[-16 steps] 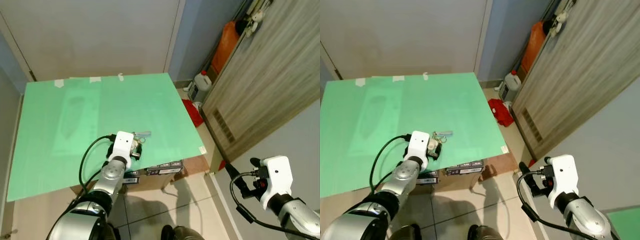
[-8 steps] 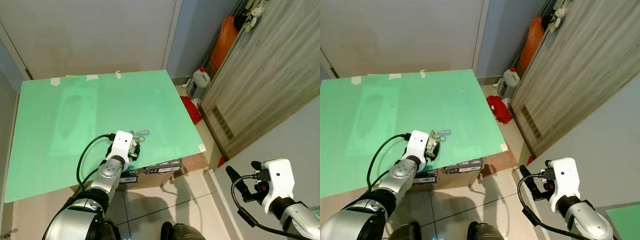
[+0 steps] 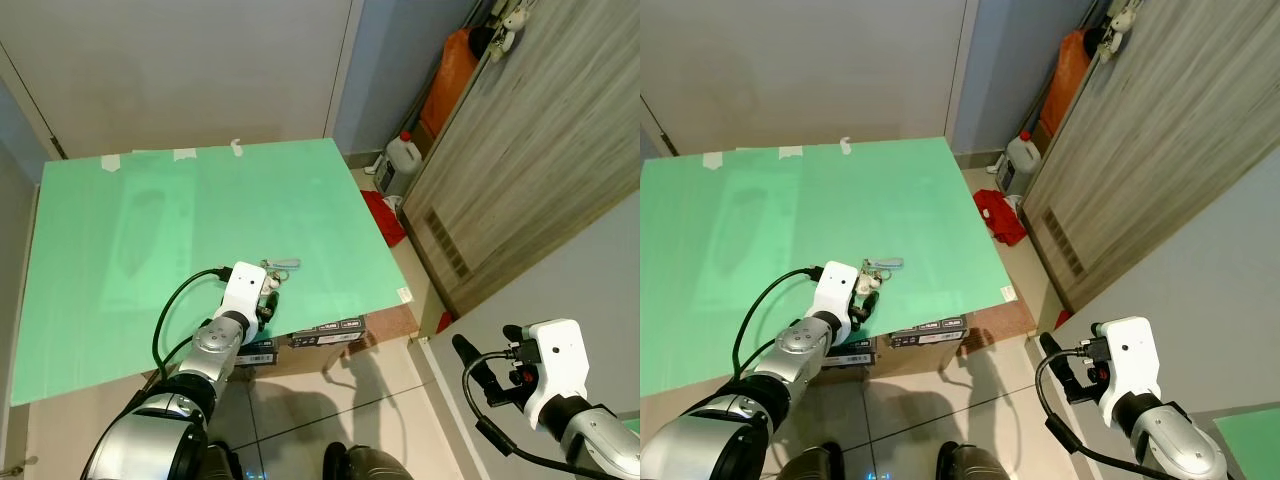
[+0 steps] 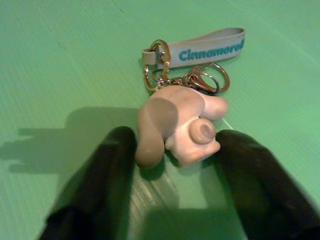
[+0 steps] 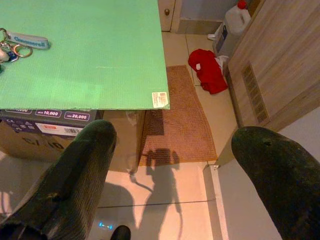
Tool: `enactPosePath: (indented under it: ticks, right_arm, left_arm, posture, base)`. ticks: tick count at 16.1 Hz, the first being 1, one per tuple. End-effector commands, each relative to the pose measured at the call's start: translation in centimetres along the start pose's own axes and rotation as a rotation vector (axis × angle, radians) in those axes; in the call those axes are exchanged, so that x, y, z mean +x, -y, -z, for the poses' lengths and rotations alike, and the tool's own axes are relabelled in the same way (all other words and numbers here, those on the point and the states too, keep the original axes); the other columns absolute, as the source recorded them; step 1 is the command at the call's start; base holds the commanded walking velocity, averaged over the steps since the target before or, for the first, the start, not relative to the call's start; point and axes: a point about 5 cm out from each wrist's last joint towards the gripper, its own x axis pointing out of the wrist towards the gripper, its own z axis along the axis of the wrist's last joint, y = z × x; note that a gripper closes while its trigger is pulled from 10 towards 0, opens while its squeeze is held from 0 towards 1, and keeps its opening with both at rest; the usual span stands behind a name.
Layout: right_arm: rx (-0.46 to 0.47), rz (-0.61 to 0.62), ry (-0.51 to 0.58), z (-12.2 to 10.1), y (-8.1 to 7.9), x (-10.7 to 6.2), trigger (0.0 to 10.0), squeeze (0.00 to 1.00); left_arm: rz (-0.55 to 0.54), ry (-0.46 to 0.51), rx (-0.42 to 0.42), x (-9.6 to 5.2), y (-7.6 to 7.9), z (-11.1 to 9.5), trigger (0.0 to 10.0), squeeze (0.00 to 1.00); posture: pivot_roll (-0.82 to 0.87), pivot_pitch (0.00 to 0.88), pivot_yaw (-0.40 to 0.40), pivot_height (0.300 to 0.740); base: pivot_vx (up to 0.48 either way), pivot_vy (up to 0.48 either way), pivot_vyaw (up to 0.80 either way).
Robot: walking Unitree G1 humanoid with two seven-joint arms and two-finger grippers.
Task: Hang keys on a hook
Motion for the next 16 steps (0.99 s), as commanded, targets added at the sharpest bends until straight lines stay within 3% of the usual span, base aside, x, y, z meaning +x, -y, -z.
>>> enactPosePath:
  ticks: [1, 6, 11, 14, 16]
  right_arm:
    - [-0.01, 0.02, -0.008, -0.2, 0.5, -0.4, 10.0, 0.0]
    - [-0.01, 0.015, -0.008, -0.1, 0.5, 0.1, 10.0, 0.0]
    - [0.006, 0.008, 0.017, -0.1, 0.0, 1.7, 10.0, 0.0]
    - [0.034, -0.014, 0.059, -0.4, -0.9, 4.1, 10.0, 0.0]
    - [0.042, -0.033, 0.084, -0.8, -1.7, 6.1, 10.0, 0.0]
  left_arm:
    - [0.027, -0.029, -0.009, 0.0, 0.4, 0.4, 0.0, 0.0]
    - [0.035, 0.015, -0.029, 0.0, 0.0, -0.1, 0.0, 0.0]
    - [0.043, 0.208, 0.002, -0.2, 0.3, -2.3, 0.0, 0.0]
    - [0.062, 0.361, 0.003, -0.8, 0.8, -4.1, 0.0, 0.0]
    - [0.071, 0.412, 0.026, -1.0, 0.6, -5.0, 0.0, 0.0]
  posture:
    - [-0.3, 0.192, -0.148, 0.74]
    - [-0.28, 0.178, -0.143, 0.74]
    - [-0.23, 0.139, -0.118, 0.74]
    - [-0.15, 0.086, -0.096, 0.74]
    - [-0.09, 0.037, -0.081, 0.74]
  base:
    - [0.0, 0.0, 0.0]
    - [0.0, 0.0, 0.0]
    - [0.0, 0.0, 0.0]
    - [0.0, 0.0, 0.0]
    - [0.0, 0.0, 0.0]
